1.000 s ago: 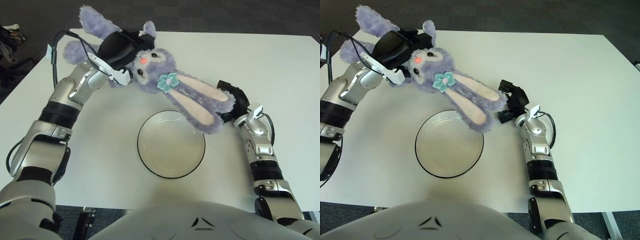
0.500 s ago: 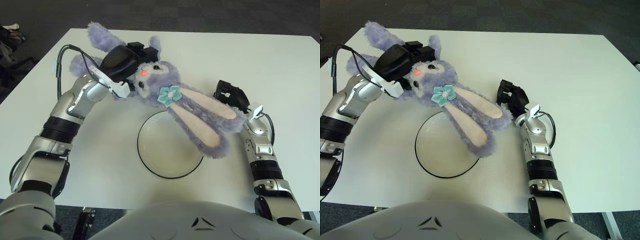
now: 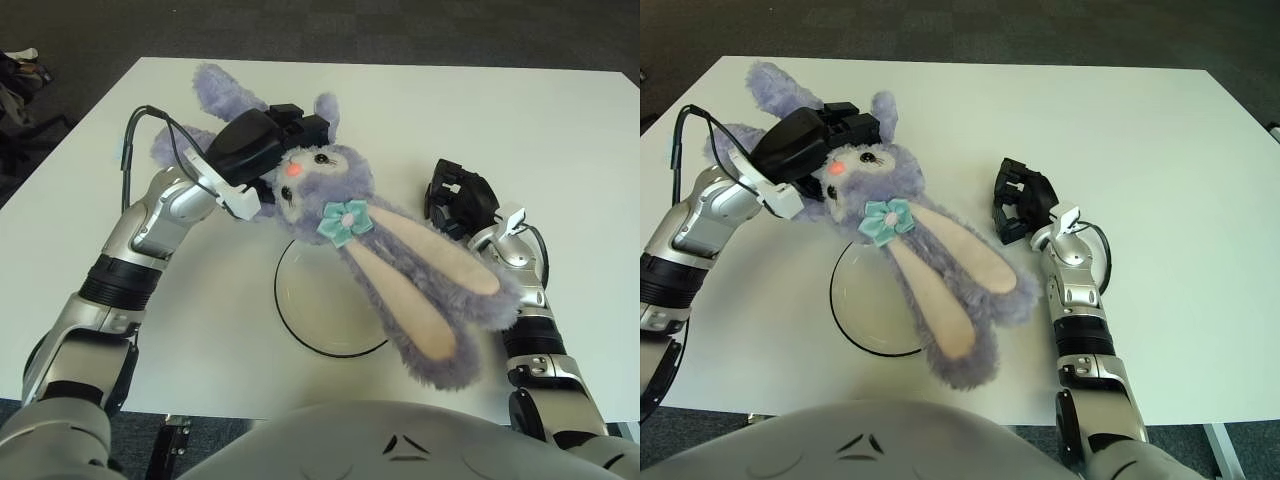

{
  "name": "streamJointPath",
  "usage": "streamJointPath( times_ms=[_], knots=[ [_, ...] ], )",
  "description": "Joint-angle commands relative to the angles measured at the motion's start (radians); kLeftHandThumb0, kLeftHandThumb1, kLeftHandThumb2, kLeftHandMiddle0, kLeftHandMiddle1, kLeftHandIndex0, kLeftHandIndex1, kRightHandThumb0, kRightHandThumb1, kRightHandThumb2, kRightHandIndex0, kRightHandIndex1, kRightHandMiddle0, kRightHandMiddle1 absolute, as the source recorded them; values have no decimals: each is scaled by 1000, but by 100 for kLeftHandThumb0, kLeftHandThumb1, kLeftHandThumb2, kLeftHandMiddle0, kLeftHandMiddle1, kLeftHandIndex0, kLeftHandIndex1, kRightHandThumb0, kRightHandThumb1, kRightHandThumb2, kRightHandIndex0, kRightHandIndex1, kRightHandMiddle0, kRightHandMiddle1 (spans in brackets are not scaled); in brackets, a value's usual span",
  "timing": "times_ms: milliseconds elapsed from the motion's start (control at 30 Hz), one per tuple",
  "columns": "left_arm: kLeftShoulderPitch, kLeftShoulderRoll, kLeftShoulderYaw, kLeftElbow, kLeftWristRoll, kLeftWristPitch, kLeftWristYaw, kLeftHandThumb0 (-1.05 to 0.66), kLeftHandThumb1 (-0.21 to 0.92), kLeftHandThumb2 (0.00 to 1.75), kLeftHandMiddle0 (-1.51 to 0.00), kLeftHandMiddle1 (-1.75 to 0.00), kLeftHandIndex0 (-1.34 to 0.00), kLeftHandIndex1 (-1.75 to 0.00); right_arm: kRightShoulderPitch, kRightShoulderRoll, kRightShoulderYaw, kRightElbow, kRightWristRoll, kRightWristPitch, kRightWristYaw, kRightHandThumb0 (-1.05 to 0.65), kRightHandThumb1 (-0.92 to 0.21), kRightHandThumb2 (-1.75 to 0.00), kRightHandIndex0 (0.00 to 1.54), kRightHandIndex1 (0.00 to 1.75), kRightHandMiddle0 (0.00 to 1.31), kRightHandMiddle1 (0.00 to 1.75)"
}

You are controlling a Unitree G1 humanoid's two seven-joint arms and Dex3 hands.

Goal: Put the doll into the plate.

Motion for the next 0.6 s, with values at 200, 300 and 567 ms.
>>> streamJointPath(
  times_ms=[200, 300, 567],
  knots=[
    [94, 6, 22, -78, 16, -70, -12, 0, 2, 164, -86, -169, -60, -175, 52, 7, -1, 17, -3, 147, -23, -1, 6, -175, 88, 175, 68, 174],
    [111, 6, 22, -90, 20, -85, -15, 0, 2, 165, -85, -170, -60, -175, 47, 5, 0, 23, -8, 143, -21, -1, 6, -175, 88, 175, 68, 174],
    [162, -24, 19, -115, 38, -124, 0, 0, 5, 161, -84, -168, -57, -175, 39, -2, 9, 65, -26, 76, -10, -1, 7, -175, 89, 175, 71, 170]
  ],
)
